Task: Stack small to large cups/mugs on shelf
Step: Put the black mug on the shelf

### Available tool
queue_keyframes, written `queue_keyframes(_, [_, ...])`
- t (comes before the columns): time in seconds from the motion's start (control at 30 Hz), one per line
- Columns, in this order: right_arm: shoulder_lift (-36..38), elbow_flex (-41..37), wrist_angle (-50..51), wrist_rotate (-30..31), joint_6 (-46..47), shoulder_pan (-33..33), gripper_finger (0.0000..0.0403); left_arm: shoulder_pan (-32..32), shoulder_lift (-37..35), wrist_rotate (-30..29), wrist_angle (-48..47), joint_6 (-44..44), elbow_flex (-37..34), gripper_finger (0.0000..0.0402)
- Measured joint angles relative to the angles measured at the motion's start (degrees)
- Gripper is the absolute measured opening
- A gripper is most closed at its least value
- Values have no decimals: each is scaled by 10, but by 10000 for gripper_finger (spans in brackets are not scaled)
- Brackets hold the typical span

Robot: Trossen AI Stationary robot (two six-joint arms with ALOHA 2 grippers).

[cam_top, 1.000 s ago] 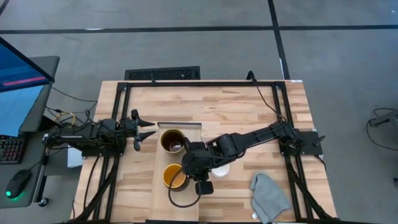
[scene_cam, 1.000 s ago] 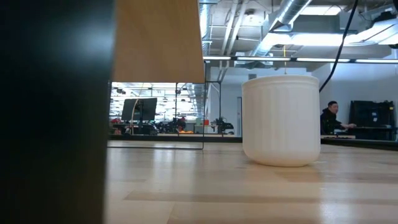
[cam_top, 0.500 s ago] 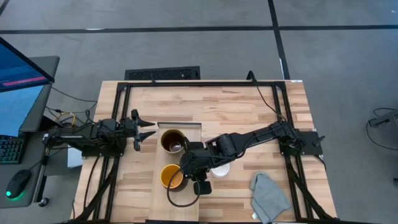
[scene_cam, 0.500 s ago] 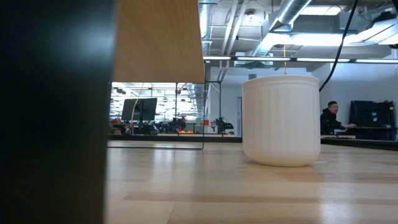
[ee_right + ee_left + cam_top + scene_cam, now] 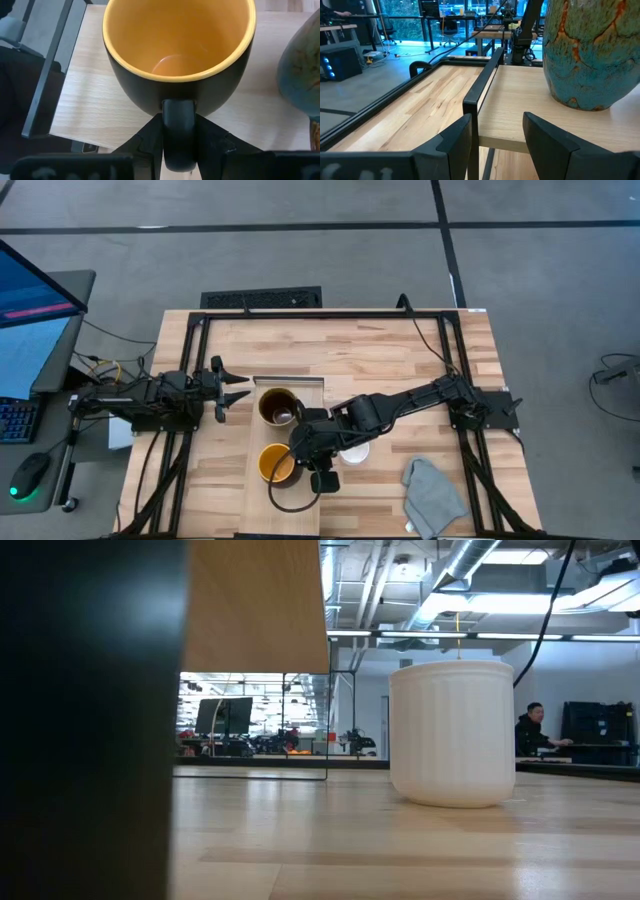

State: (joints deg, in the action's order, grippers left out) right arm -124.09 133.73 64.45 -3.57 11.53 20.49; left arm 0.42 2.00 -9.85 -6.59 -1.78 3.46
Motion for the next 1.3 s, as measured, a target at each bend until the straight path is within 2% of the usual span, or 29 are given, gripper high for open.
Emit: queue_keyframes(1.3, [0, 0, -2, 3, 6, 0, 113, 0, 0, 0, 0, -10, 0, 169])
